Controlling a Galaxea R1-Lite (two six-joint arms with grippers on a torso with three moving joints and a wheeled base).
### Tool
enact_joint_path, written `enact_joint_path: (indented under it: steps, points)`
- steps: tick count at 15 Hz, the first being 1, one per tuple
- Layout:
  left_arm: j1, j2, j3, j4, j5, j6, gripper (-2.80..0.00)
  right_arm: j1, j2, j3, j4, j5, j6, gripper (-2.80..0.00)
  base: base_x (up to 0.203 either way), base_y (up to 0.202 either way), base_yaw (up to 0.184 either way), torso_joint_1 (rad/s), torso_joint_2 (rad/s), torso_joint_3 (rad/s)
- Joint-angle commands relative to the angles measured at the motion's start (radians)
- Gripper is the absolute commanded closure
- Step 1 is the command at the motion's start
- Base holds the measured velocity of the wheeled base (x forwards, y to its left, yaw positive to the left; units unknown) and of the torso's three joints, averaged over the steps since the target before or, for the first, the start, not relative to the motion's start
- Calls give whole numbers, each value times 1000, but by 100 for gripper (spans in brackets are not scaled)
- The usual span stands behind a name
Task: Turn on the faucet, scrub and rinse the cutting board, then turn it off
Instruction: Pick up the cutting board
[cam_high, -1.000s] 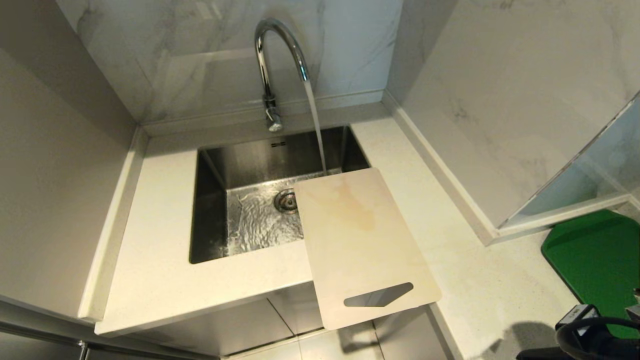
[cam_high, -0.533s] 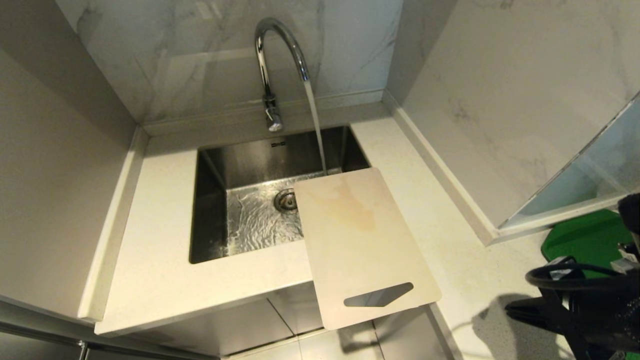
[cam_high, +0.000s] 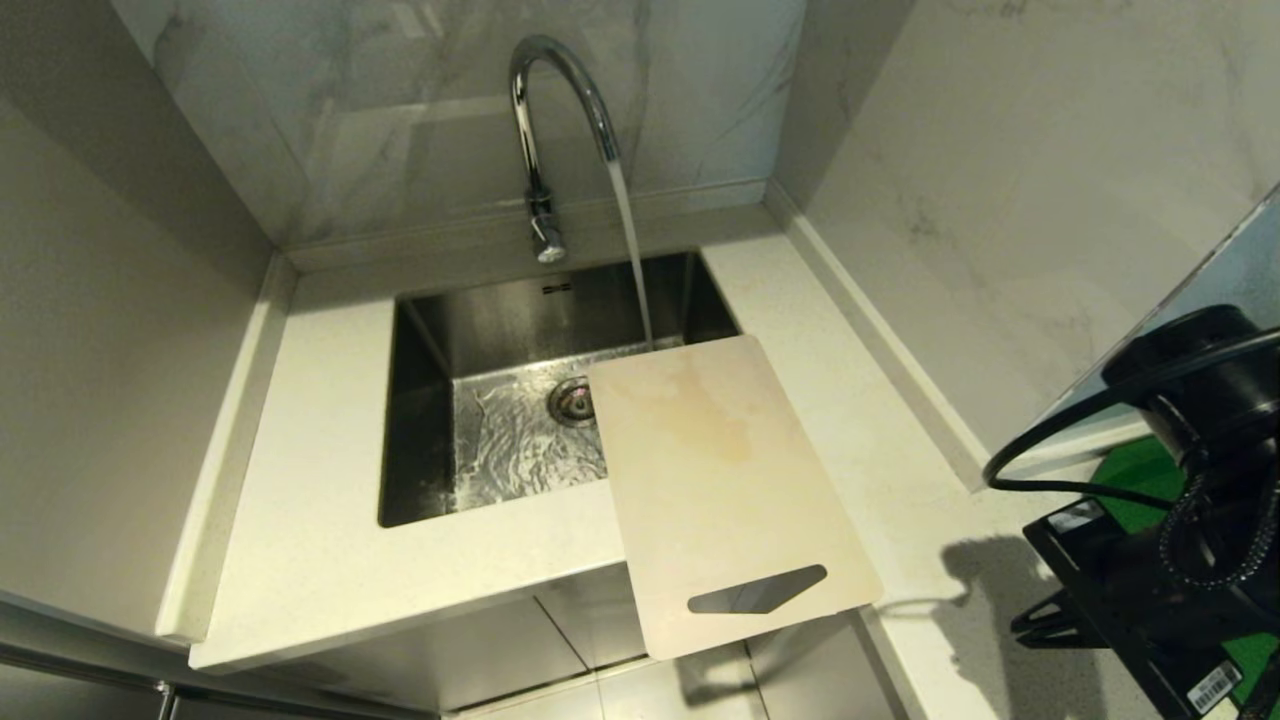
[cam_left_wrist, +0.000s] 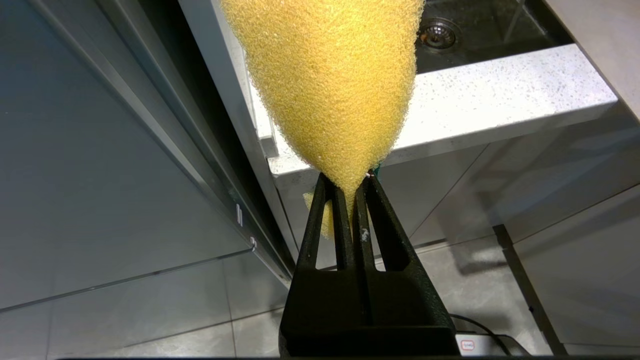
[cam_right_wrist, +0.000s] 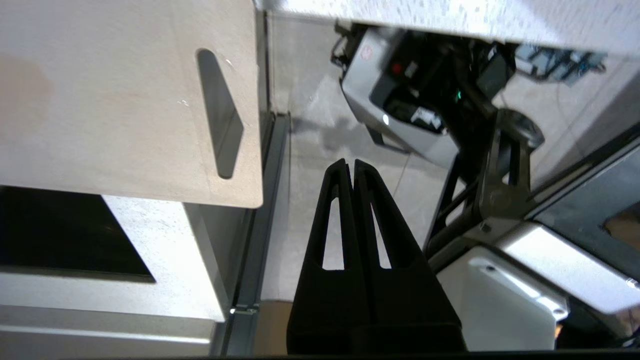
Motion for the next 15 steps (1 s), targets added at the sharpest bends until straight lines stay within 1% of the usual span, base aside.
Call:
enact_joint_path:
  steps: [1,3,4,7,9,12,15]
  points:
    - [0,1,0,0,0,0,0,15,56,16,-5,63,17,-280,0,0,0,0,0,0]
    - [0,1,0,0,0,0,0,19,87,21,-77,78,21,-280,0,0,0,0,0,0]
    - [0,1,0,0,0,0,0,35,105,29,-115,81,21,-280,0,0,0,0,0,0]
    - [0,1,0,0,0,0,0,160,178,53,-163,82,47,-280,0,0,0,0,0,0]
    - [0,1,0,0,0,0,0,216,217,58,-218,80,68,-280,0,0,0,0,0,0]
    - [0,1,0,0,0,0,0,249,277,57,-249,71,71,-280,0,0,0,0,0,0]
    - [0,1,0,0,0,0,0,257,324,57,-298,29,69,-280,0,0,0,0,0,0]
